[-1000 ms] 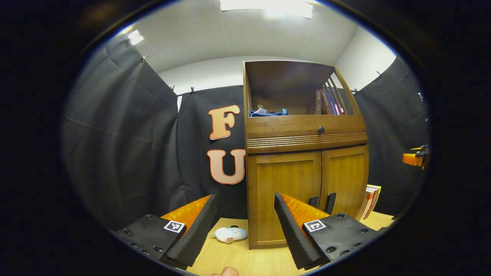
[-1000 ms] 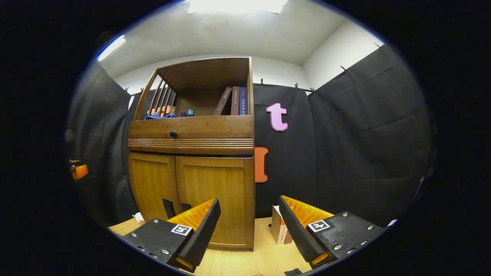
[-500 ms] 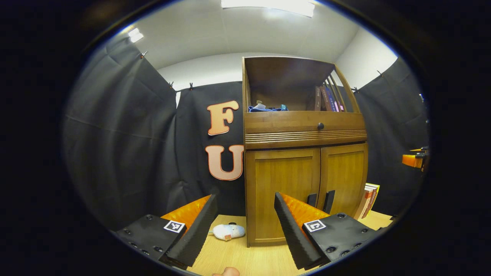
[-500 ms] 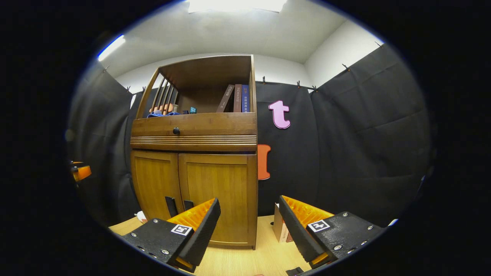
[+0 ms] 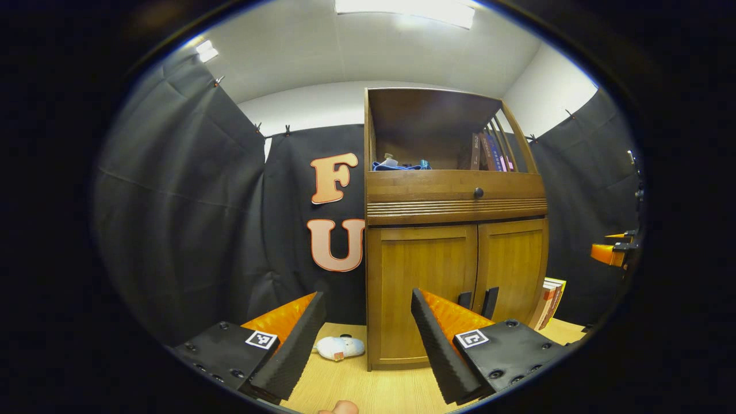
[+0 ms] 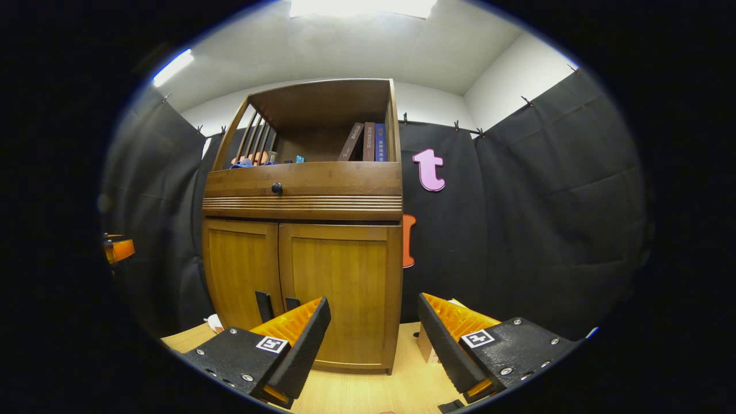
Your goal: Open the right door of the double-door shoe cabinet with the right hand, and open the left door with the left hand.
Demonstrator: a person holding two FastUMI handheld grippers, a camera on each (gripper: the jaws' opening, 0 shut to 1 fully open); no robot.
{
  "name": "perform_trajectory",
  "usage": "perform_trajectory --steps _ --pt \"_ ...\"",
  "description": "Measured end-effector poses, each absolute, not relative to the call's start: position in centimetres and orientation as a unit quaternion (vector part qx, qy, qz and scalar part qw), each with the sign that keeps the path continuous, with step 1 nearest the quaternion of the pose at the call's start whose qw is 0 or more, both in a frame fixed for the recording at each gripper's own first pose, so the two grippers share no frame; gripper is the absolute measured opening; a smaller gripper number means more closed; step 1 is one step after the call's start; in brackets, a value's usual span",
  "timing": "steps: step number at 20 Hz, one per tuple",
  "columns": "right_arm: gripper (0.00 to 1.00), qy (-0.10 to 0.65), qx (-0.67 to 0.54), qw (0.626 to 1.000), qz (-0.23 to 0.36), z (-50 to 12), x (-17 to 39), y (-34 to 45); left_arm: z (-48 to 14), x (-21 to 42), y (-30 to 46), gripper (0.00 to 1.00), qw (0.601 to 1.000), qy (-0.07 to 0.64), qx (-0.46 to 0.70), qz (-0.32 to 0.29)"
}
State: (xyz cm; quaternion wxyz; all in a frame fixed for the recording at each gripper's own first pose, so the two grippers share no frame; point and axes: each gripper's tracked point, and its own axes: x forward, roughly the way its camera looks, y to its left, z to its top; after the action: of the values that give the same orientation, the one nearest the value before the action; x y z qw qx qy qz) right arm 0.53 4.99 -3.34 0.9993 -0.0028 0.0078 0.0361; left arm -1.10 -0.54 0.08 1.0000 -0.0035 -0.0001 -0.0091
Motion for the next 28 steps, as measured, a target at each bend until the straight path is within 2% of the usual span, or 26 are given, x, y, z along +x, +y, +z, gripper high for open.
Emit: perform_trajectory --steps 6,7,10,12,14,16,19,22,28 --pt "0.94 0.018 0.008 0.997 0.07 -7.1 3.2 10.4 -0.6 -0.9 1.0 0.99 1.0 0.007 -0.007 0.0" --pt "0.94 0.02 0.006 0.997 0.074 -7.8 3.8 11.3 -0.8 -0.8 1.4 0.94 1.0 0.008 -0.005 0.004" --pt "0.94 0.027 -0.003 0.996 0.085 -10.1 5.4 13.9 -1.2 -0.6 2.6 0.97 1.0 0.011 -0.002 0.016" --pt "0.94 0.033 -0.001 0.995 0.089 -11.6 6.4 15.5 -1.2 -0.6 3.3 0.94 1.0 0.007 -0.002 0.024" --pt "0.94 0.041 -0.001 0.995 0.094 -13.1 7.3 17.1 -1.1 -0.8 3.6 0.99 1.0 0.003 0.0 0.028" --pt "0.94 0.048 -0.005 0.994 0.098 -14.5 8.3 18.6 -1.0 -0.9 3.7 0.94 1.0 0.002 0.002 0.027" --pt "0.94 0.032 -0.004 0.993 0.11 -15.8 10.5 20.6 -1.5 -1.0 3.8 0.94 1.0 0.008 0.004 0.025" --pt "0.95 0.015 -0.03 0.995 0.093 -16.9 12.6 20.5 -2.1 -1.1 4.3 0.94 0.999 0.013 0.008 0.03" --pt "1.0 0.06 0.001 0.993 0.097 -20.9 15.5 22.5 -2.1 -1.2 4.9 0.94 0.999 0.011 0.012 0.036"
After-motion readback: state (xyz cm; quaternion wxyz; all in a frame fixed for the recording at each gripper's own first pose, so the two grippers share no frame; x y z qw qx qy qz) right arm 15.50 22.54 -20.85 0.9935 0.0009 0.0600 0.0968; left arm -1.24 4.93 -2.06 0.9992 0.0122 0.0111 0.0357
